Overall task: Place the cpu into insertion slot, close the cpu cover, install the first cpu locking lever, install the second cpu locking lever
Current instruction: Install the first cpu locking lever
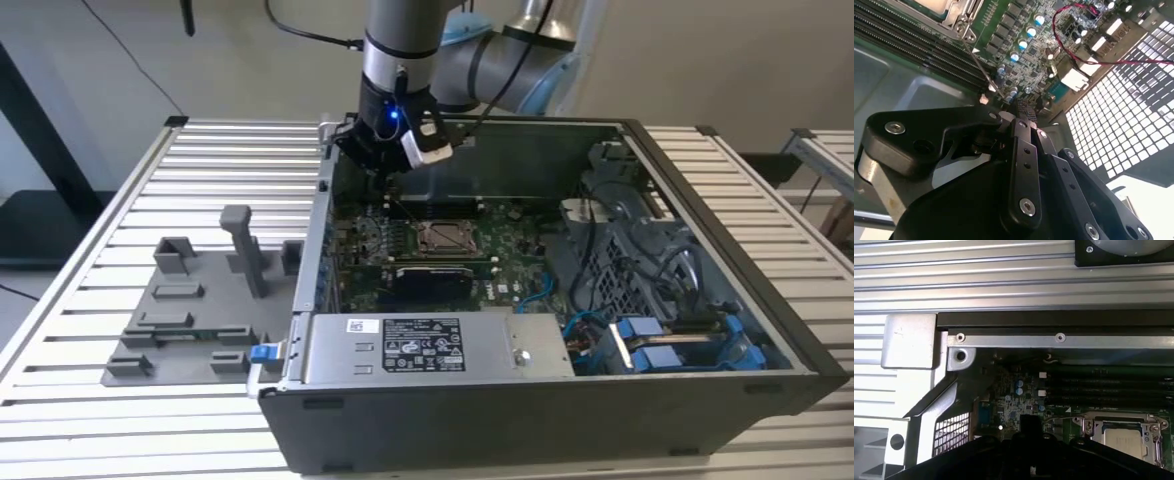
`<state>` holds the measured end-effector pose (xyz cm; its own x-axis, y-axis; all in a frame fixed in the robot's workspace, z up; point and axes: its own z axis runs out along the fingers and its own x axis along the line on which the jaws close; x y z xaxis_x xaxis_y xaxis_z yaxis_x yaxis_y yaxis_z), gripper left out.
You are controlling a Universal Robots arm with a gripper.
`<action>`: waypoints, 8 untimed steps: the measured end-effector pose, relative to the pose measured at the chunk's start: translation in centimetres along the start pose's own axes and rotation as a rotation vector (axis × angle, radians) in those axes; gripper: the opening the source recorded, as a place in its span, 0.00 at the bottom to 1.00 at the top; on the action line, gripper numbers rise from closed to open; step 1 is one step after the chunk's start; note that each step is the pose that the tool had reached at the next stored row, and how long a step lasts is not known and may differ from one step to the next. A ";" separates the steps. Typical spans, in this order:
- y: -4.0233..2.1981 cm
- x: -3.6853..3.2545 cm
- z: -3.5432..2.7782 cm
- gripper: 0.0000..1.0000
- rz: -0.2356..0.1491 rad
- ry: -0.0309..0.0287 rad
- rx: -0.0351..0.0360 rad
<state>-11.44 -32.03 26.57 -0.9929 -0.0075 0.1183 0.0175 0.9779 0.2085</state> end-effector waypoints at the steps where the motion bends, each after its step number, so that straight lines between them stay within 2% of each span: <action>1: -0.13 -0.01 0.03 0.11 0.000 0.0000 -0.0041; 5: -0.42 -0.05 0.31 0.11 -0.001 0.0017 -0.0107; 8: -0.45 -0.22 0.41 0.11 0.001 0.0154 -0.0179</action>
<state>-11.28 -32.39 26.05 -0.9910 -0.0097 0.1335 0.0209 0.9740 0.2257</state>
